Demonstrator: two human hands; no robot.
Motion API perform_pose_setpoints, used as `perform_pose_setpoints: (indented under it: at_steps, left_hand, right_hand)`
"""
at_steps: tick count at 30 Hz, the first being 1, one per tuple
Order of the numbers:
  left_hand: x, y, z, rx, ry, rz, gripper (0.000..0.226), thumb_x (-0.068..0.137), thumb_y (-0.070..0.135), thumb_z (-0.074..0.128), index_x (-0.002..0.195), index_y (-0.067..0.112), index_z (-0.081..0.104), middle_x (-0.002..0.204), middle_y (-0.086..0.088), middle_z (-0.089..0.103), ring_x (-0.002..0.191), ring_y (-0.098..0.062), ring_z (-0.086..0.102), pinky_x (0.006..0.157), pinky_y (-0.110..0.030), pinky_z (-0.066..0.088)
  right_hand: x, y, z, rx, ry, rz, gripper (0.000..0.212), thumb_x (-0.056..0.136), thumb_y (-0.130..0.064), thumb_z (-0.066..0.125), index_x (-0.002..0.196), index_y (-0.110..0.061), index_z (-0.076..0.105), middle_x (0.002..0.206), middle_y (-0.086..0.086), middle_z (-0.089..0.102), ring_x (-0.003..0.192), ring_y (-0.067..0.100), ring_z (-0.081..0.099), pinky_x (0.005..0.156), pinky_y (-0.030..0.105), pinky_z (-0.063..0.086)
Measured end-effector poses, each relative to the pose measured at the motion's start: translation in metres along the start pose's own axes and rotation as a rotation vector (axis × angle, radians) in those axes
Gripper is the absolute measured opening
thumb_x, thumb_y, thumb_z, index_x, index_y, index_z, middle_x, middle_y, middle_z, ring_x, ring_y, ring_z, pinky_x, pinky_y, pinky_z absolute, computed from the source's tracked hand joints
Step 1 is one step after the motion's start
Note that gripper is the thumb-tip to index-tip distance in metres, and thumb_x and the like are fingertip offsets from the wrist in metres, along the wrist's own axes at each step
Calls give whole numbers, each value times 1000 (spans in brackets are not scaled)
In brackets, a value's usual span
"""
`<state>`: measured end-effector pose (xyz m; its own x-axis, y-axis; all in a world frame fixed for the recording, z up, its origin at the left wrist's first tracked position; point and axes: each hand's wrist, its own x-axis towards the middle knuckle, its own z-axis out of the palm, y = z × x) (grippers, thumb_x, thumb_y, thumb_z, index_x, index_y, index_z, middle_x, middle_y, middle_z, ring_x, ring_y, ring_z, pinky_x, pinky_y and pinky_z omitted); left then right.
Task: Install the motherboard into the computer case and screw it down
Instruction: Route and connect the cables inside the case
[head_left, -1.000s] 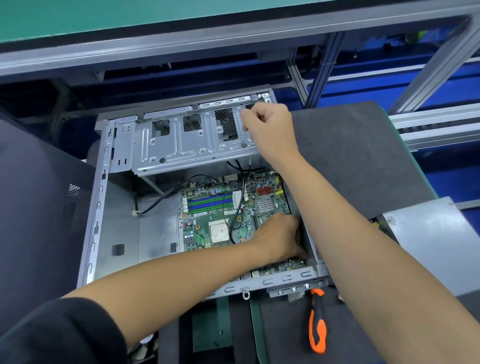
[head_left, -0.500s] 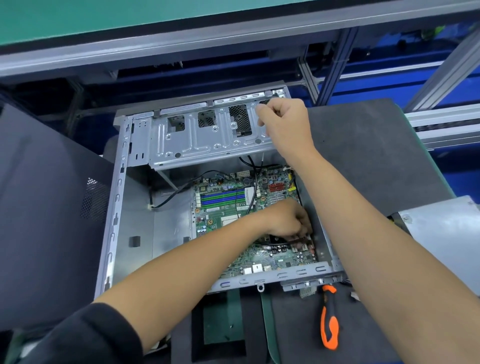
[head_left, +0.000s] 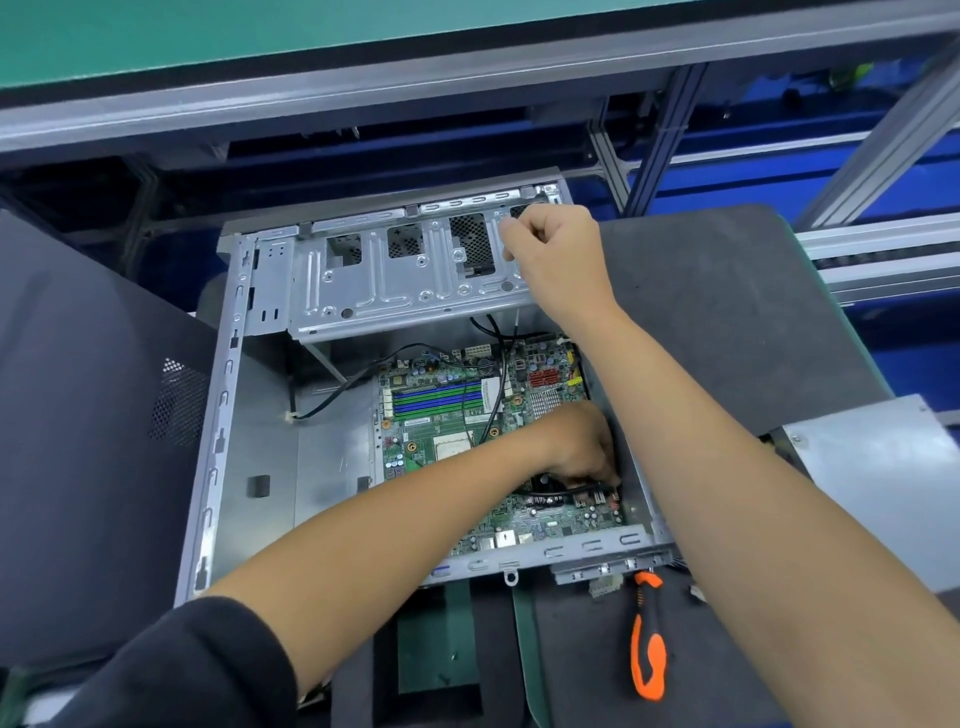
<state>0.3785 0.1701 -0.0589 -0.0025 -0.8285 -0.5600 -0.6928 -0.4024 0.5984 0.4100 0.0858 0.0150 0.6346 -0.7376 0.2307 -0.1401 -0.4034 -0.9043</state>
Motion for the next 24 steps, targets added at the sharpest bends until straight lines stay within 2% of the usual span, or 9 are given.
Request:
perform_pose_setpoints:
  at_steps: [2, 4, 6, 8, 12, 16, 20, 24]
  left_hand:
    - [-6, 1, -5, 14, -52, 33, 21, 88, 15, 62, 103, 0, 67, 102, -15, 68, 86, -28, 62, 72, -30, 50]
    - [-15, -1, -9, -1, -106, 67, 14, 89, 7, 53, 83, 6, 65, 84, -12, 67, 70, -22, 58, 62, -27, 48]
    - [-23, -3, -12, -65, -188, 71, 16, 86, 4, 53, 77, 12, 63, 75, -9, 67, 64, -19, 60, 64, -31, 53]
    - [-28, -2, -9, -87, -222, 69, 5, 83, 10, 61, 85, 10, 65, 83, -12, 70, 72, -22, 65, 72, -36, 57]
    - [-24, -1, 10, 155, -28, 126, 36, 78, 28, 75, 104, 7, 63, 93, -8, 66, 83, -24, 62, 73, -35, 55]
    - [-21, -6, 24, 265, 131, 222, 34, 82, 25, 70, 109, 4, 64, 96, -15, 66, 86, -29, 61, 75, -37, 53]
    - [-19, -8, 16, 110, 163, 244, 28, 82, 21, 70, 105, 5, 67, 100, -12, 69, 89, -26, 64, 78, -37, 53]
    - [-19, -22, -10, -275, 173, 113, 16, 77, 12, 78, 87, 1, 72, 79, -16, 72, 58, -20, 65, 59, -32, 57]
  right_hand:
    - [0, 0, 1, 1, -5, -1, 39, 88, -14, 56, 62, 14, 47, 54, 13, 38, 50, 13, 32, 52, 25, 35]
    - [0, 1, 1, -1, -6, -2, 39, 88, -14, 56, 64, 15, 49, 53, 12, 38, 49, 11, 31, 51, 23, 34]
    - [0, 1, 0, 0, -8, -3, 39, 88, -15, 56, 65, 16, 50, 53, 11, 37, 48, 10, 31, 50, 22, 33]
    - [0, 1, 1, -2, -11, -2, 39, 89, -15, 56, 66, 16, 51, 53, 11, 37, 48, 11, 30, 50, 22, 33]
    - [-1, 0, 1, -10, -19, -8, 39, 89, -14, 56, 65, 16, 50, 54, 12, 37, 51, 14, 31, 52, 24, 31]
    - [-1, 0, 0, -8, -20, -13, 40, 89, -14, 55, 62, 15, 47, 54, 12, 35, 51, 14, 30, 52, 25, 30]
    - [-1, 0, 0, -1, -27, -6, 39, 88, -12, 55, 59, 12, 45, 53, 12, 34, 52, 15, 30, 53, 26, 29]
    - [0, 1, 1, 16, -15, -3, 40, 86, -11, 55, 55, 7, 38, 53, 14, 35, 52, 16, 31, 54, 27, 32]
